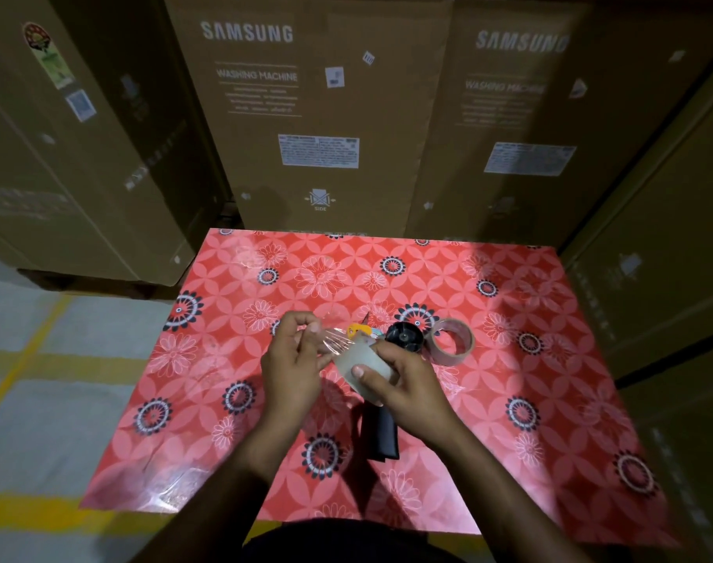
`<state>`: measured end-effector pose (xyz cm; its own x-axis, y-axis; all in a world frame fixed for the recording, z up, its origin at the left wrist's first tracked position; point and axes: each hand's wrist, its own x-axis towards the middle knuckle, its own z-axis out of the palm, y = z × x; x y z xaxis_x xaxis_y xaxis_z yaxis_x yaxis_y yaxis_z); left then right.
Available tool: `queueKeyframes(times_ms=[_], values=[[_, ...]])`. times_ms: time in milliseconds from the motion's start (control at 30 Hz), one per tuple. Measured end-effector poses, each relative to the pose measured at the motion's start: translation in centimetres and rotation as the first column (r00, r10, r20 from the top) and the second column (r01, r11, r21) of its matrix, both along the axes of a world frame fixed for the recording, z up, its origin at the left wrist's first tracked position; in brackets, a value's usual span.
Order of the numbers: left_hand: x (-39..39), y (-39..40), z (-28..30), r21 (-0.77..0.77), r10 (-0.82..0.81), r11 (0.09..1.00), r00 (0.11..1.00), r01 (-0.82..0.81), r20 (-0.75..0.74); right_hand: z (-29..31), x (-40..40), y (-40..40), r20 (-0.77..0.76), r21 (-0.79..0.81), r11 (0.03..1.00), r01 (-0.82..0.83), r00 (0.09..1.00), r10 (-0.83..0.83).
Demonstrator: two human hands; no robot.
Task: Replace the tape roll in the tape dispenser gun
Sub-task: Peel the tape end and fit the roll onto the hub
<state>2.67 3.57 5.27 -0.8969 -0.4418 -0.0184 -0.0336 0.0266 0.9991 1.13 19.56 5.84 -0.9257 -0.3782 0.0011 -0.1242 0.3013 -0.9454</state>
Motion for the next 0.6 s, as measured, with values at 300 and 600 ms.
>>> queueKeyframes(times_ms=[300,600], values=[[-0.5,-1.3,0.7,0.445,-0.065,0.892,0.997,0.079,-0.046,-1.2,-0.7,1.2,0.014,0.037,0.996,0.084,0.996,-0.085],[0.0,-1.5,-4.4,0.696,-0.140,0.709,0.990,0.111,-0.015,-3.8,-1.8,3.6,0.247,-0.019,0.982,0.186,0.953,-0.176]])
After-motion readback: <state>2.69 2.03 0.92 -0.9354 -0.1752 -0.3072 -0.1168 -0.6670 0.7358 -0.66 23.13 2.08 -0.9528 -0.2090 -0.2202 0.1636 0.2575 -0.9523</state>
